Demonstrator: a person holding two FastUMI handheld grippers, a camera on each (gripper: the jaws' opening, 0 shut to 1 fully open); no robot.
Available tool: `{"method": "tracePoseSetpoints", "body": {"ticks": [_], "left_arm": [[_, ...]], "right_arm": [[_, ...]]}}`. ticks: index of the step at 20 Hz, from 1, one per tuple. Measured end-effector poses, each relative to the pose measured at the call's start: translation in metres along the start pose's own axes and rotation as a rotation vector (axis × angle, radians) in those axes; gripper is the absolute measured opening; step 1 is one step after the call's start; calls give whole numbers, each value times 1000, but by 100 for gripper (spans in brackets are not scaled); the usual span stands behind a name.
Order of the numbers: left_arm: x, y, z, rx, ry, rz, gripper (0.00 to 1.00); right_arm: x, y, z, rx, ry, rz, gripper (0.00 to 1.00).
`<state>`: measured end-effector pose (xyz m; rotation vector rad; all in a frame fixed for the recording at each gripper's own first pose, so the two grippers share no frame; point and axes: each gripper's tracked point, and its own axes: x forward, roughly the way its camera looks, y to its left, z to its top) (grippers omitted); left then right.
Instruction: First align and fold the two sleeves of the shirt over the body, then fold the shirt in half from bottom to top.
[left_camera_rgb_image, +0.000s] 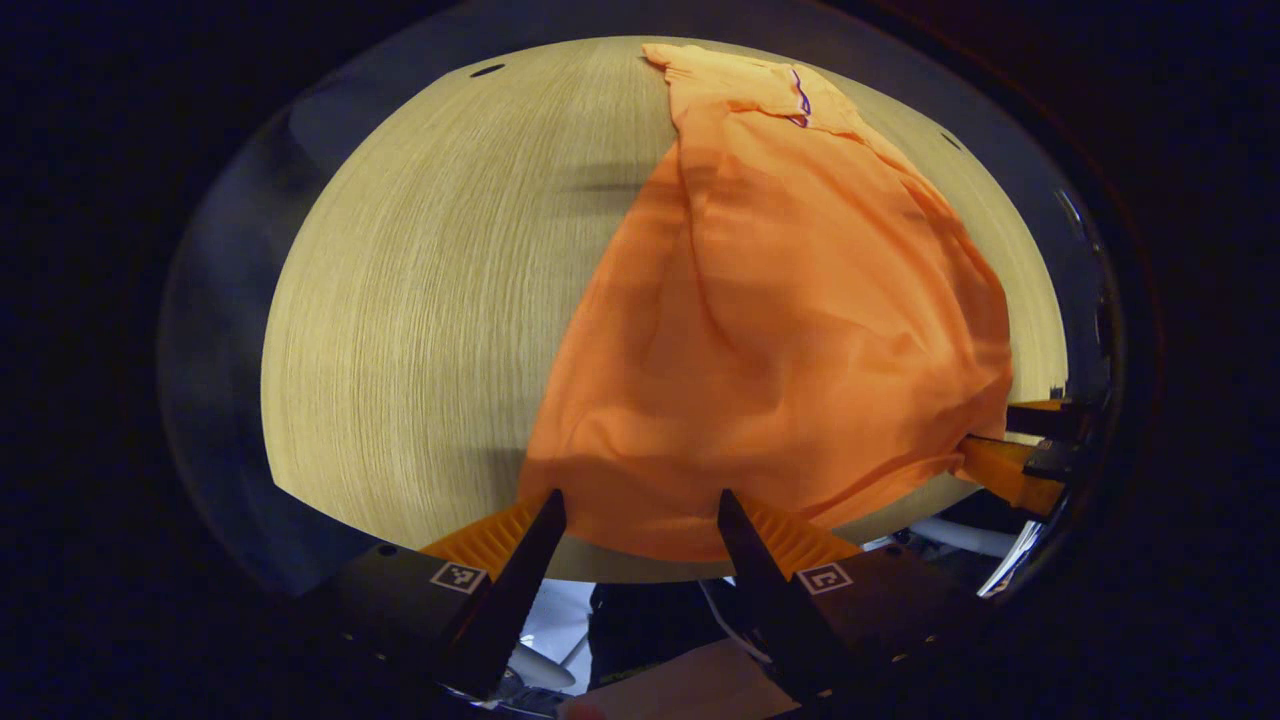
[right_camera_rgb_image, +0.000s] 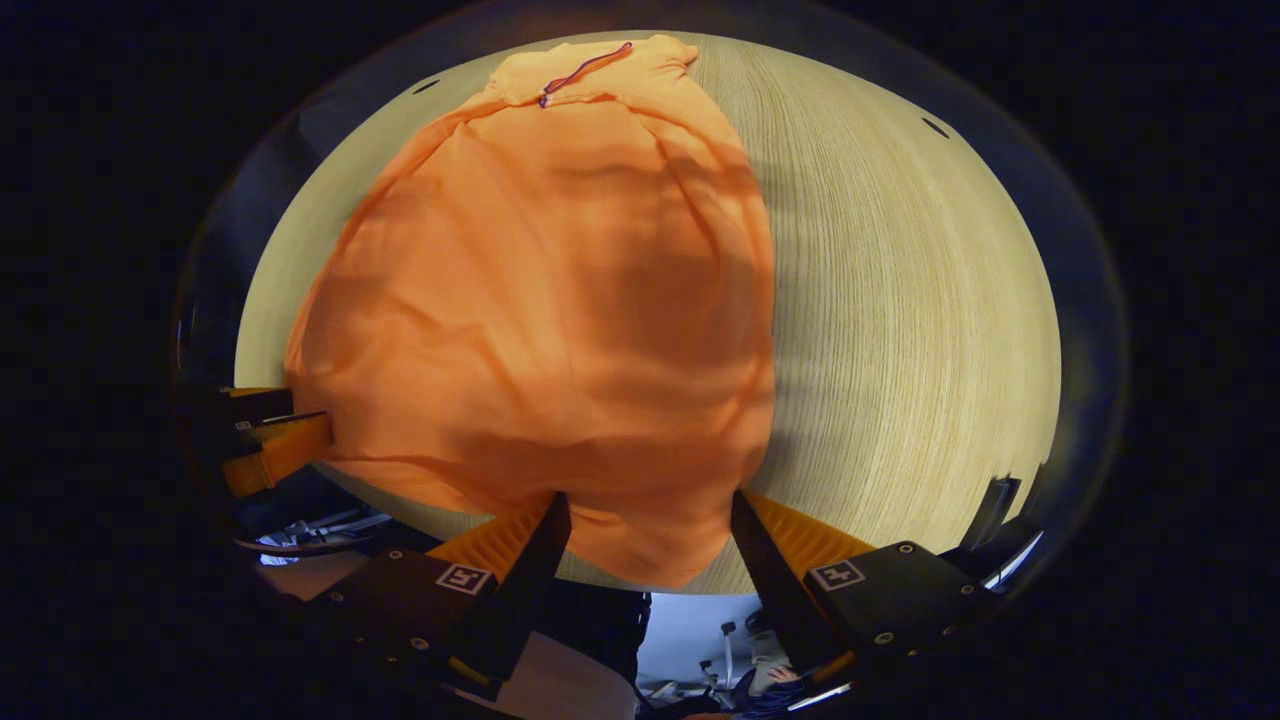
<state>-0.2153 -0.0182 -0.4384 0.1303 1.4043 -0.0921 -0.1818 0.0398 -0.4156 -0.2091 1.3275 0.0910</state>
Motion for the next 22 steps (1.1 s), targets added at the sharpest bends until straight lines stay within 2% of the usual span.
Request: {"method": "tracePoseSetpoints", "body": {"ticks": [4,6,7,8,9,11,12,13,14,15,16,19,22], "left_arm": [[4,-3,6,-12,-6,0,97],[7,-9,7,-21,-3,-3,92],[8,-13,9,-13,1,-6,84],[7,-18,7,4,1,-14,72],[7,-22,9,43,-6,-30,61],[8,-26,9,71,-51,-45,26],[8,-28,12,103,-82,-63,8],[9,-26,12,96,-100,-74,8],[7,-26,7,89,-90,-87,1],[7,-26,5,65,-82,-101,1],[7,-25,3,34,-71,-117,1],[-2,-22,8,-48,-76,-157,1],[-21,-24,21,-78,-100,-189,1]], "right_arm": [[2,3,0,12,3,2,99],[2,5,-1,4,5,7,90],[1,6,0,-5,2,13,80],[0,7,-1,-22,-10,23,73],[0,11,1,-25,-32,38,52],[1,16,0,-61,-55,46,14],[1,17,0,-82,-62,46,10],[0,18,-2,-83,-64,51,10],[-1,19,-4,-79,-66,63,10],[-4,19,0,-46,-68,77,10],[-6,19,-4,-33,-56,91,1],[-19,16,3,8,-71,119,0],[-36,16,13,4,-95,138,0]]}}
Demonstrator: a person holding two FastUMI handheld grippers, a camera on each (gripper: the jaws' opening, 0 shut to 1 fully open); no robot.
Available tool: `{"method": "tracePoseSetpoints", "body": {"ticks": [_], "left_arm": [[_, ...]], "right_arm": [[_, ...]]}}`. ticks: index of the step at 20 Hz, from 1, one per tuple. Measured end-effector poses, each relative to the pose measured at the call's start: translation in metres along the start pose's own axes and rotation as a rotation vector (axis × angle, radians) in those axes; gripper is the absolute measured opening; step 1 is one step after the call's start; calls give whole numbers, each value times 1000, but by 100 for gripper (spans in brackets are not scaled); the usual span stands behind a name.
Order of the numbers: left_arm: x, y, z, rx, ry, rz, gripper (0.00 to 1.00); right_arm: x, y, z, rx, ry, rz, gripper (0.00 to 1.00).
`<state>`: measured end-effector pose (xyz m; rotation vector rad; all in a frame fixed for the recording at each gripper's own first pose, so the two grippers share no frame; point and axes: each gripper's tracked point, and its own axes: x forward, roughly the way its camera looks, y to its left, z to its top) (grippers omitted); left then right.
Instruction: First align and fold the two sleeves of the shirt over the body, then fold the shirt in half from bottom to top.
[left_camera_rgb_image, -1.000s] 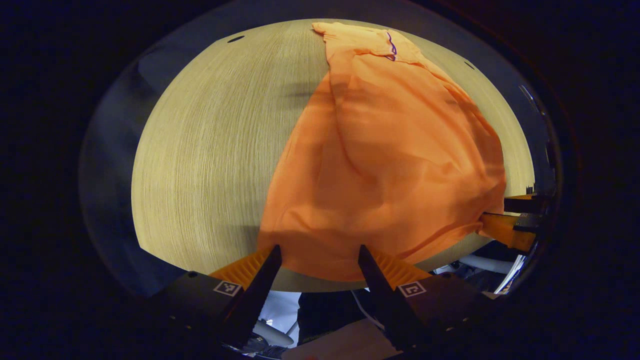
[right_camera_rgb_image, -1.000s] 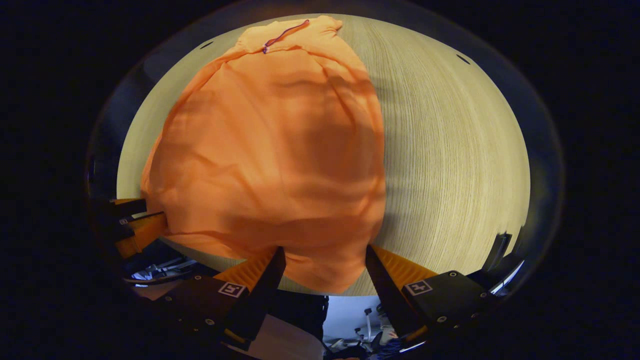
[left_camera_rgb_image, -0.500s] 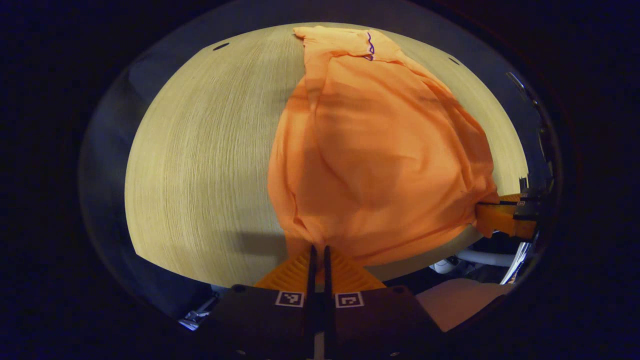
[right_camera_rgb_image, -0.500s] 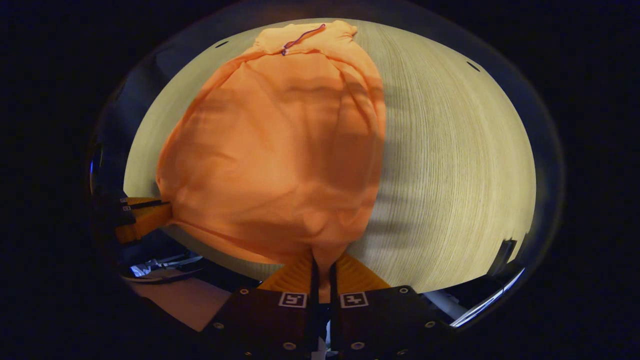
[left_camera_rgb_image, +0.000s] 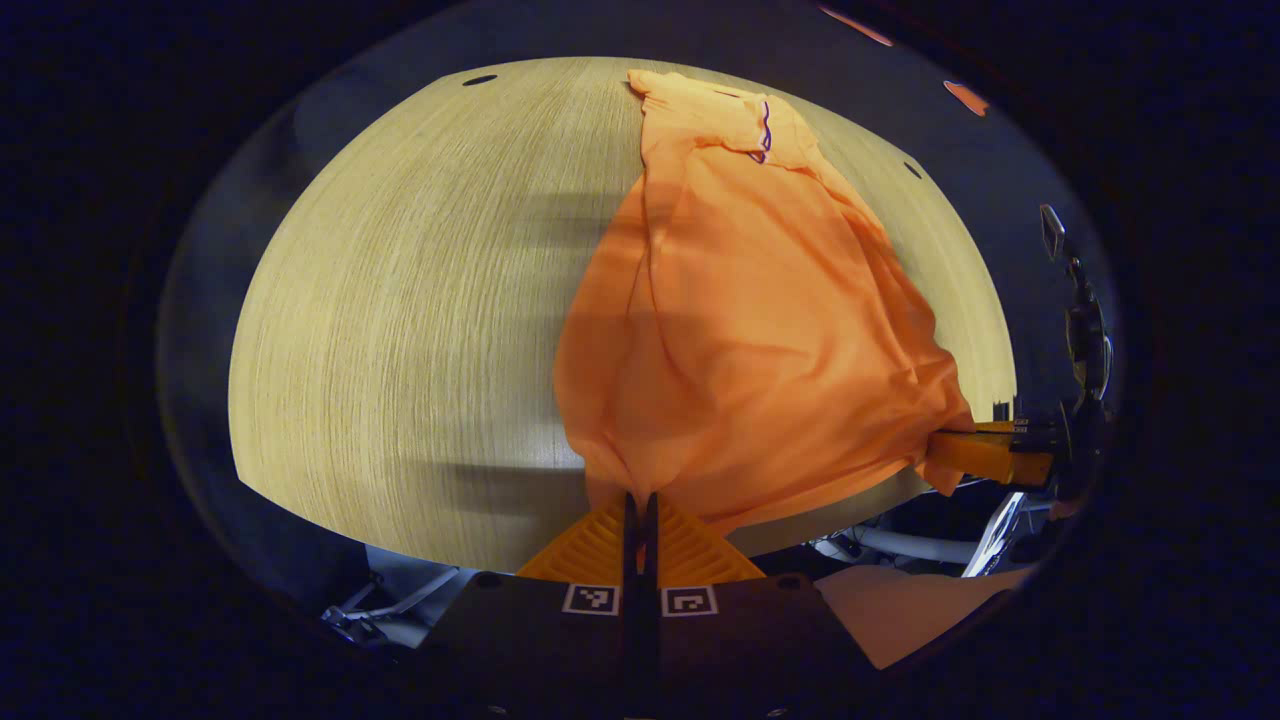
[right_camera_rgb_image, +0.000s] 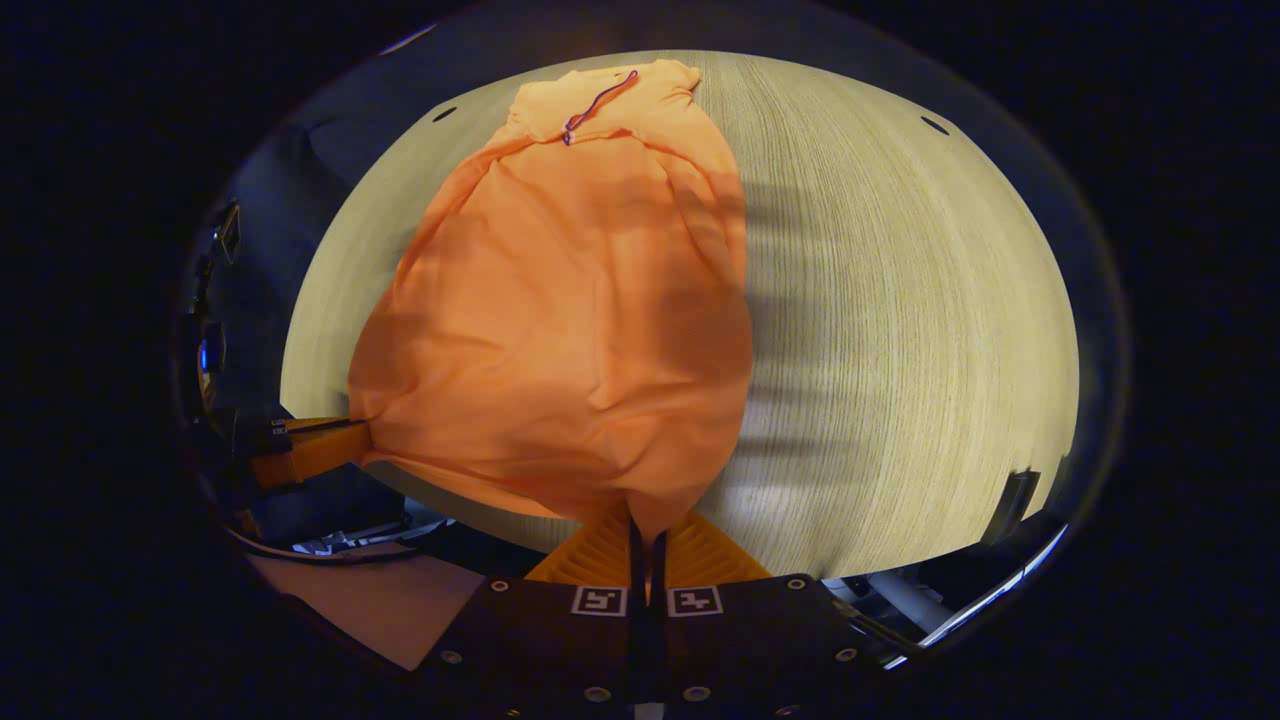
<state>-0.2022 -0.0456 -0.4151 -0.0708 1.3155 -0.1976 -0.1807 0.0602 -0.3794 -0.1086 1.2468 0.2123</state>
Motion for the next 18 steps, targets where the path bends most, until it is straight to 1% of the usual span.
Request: {"method": "tracePoseSetpoints", "body": {"ticks": [4,8,11,14,16,18], "left_arm": [[-29,-8,34,-12,-71,-36,1],[-54,-12,79,-24,-157,-58,1],[-64,-21,110,-31,-208,-92,1],[-68,-22,144,-3,-254,-91,1],[-69,-24,173,-4,-295,-102,1],[-69,-24,202,21,-333,-95,1]], "right_arm": [[-24,-2,27,-2,-60,7,1],[-45,-4,61,33,-118,30,1],[-61,-11,97,26,-182,19,0],[-78,-15,139,25,-250,16,0],[-87,-19,166,16,-297,5,0],[-92,-21,191,28,-332,7,0]]}}
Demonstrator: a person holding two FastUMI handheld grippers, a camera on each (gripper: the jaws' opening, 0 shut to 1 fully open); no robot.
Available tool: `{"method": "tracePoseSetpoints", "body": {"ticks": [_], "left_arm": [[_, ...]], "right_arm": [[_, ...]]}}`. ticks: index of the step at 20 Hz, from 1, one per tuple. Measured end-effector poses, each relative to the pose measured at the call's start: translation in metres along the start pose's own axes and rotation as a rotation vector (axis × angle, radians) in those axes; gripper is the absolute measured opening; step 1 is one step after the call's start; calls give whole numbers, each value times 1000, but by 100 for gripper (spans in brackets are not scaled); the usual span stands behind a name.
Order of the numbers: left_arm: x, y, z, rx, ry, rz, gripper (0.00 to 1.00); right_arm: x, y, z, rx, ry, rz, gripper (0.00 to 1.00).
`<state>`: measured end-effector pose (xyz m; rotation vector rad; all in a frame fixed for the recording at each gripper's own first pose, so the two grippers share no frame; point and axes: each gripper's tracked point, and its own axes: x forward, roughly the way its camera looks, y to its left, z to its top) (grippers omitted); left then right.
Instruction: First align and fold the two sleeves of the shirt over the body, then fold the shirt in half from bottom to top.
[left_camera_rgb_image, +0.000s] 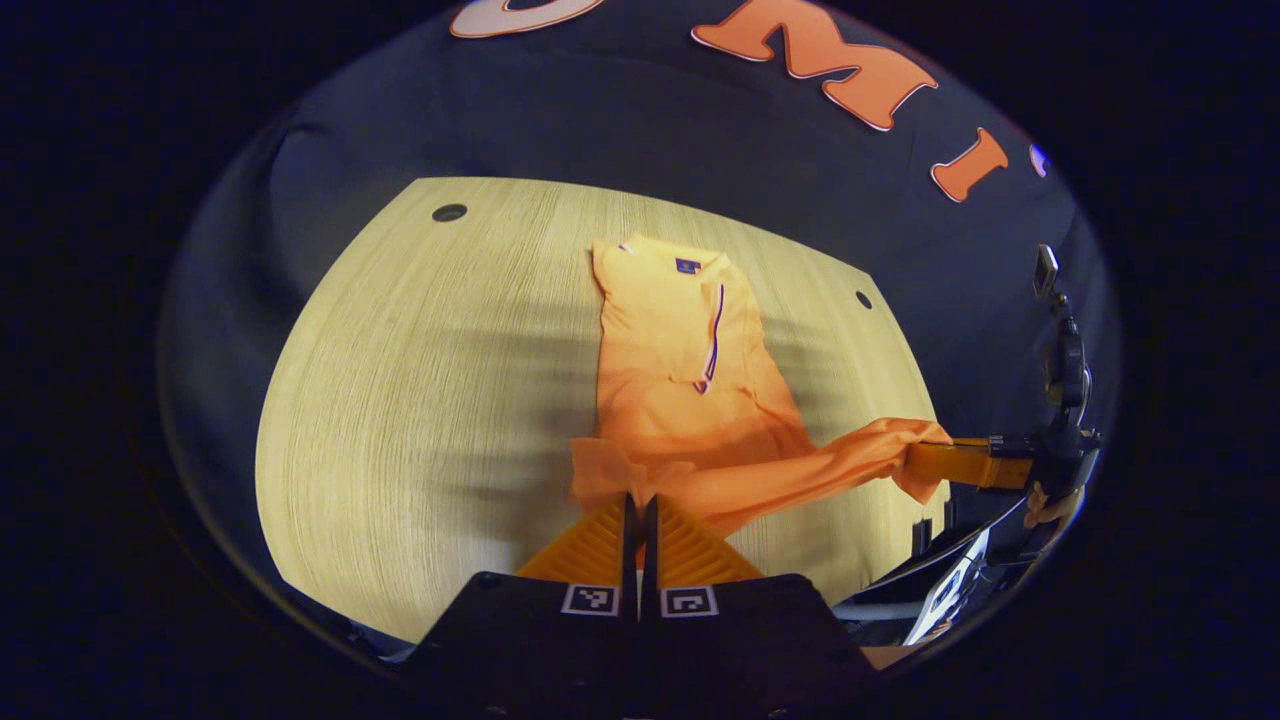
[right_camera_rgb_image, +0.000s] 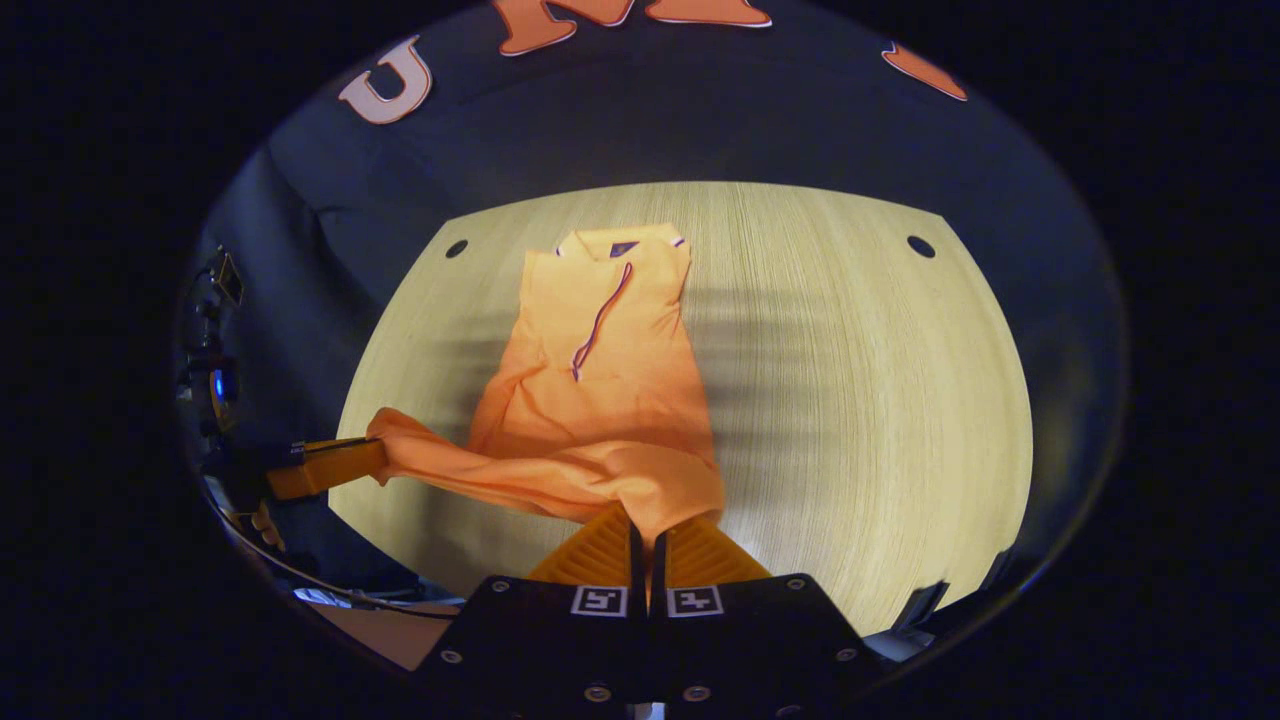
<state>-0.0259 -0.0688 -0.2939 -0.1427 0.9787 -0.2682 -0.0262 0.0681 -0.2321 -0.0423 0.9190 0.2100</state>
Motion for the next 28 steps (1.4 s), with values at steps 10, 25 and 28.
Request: {"method": "tracePoseSetpoints", "body": {"ticks": [10,25,28], "left_arm": [[55,-12,137,75,-153,-20,1],[222,42,198,188,-78,158,1],[231,41,193,169,-46,149,1]], "right_arm": [[32,-33,121,46,-135,-53,0],[173,-54,197,87,-129,-87,1],[197,-61,202,73,-145,-134,2]]}}
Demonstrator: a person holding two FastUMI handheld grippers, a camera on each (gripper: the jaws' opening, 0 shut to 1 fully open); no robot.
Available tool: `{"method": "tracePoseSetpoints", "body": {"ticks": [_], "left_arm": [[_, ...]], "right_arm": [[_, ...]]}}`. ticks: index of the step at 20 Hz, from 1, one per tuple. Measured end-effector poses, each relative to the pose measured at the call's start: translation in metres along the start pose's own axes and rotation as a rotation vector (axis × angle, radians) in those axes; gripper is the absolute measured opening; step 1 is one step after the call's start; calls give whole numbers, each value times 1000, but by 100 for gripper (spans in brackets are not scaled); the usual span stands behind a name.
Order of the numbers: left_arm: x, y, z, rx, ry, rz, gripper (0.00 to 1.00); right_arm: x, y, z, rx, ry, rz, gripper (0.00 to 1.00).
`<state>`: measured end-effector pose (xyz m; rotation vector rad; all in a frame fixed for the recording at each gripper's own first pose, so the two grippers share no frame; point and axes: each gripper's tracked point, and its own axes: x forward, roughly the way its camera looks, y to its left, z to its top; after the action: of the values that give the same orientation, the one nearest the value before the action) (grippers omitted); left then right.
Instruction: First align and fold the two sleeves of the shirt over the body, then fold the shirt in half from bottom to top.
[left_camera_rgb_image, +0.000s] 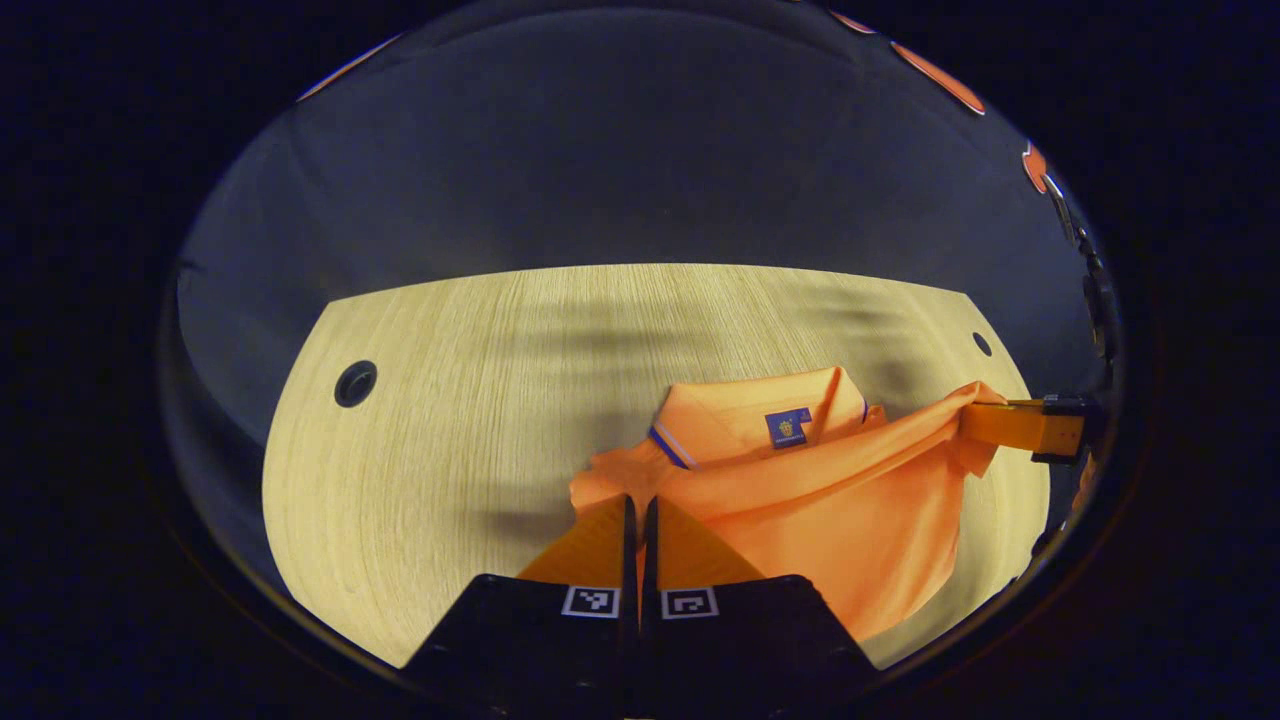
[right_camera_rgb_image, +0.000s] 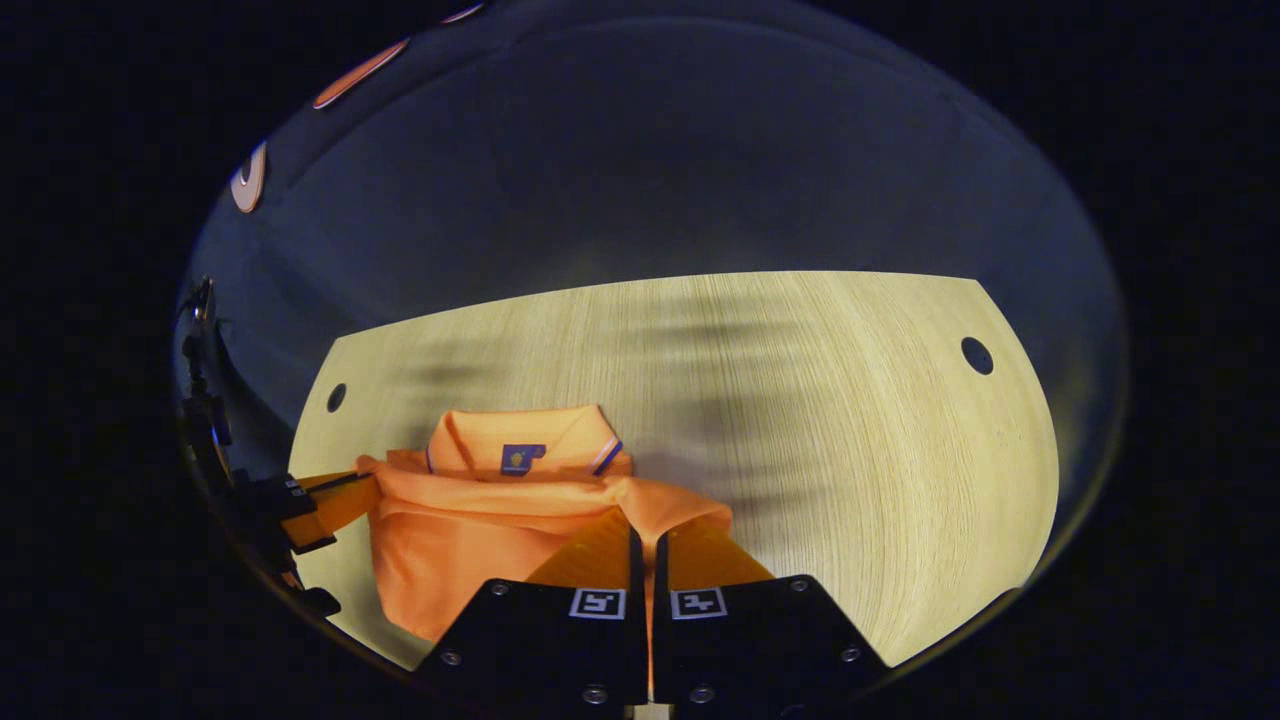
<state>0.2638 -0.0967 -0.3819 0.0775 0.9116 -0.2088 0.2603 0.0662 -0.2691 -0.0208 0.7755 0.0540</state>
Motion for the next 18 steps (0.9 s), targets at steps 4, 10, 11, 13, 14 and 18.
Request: {"method": "tracePoseSetpoints", "body": {"ticks": [4,10,11,13,14,18], "left_arm": [[6,9,6,23,-16,19,18],[-7,19,23,48,-81,77,100],[-13,20,28,50,-105,85,100],[-25,16,38,45,-143,81,100],[-34,13,46,40,-168,76,99],[-91,-1,94,40,-330,56,100]], "right_arm": [[8,-7,-1,-11,0,-33,19],[-1,-8,6,23,-21,-36,99],[-6,-8,9,22,-32,-37,99],[-17,-6,15,20,-58,-31,99],[-24,-6,19,21,-75,-27,99],[-65,-3,39,7,-166,-10,99]]}}
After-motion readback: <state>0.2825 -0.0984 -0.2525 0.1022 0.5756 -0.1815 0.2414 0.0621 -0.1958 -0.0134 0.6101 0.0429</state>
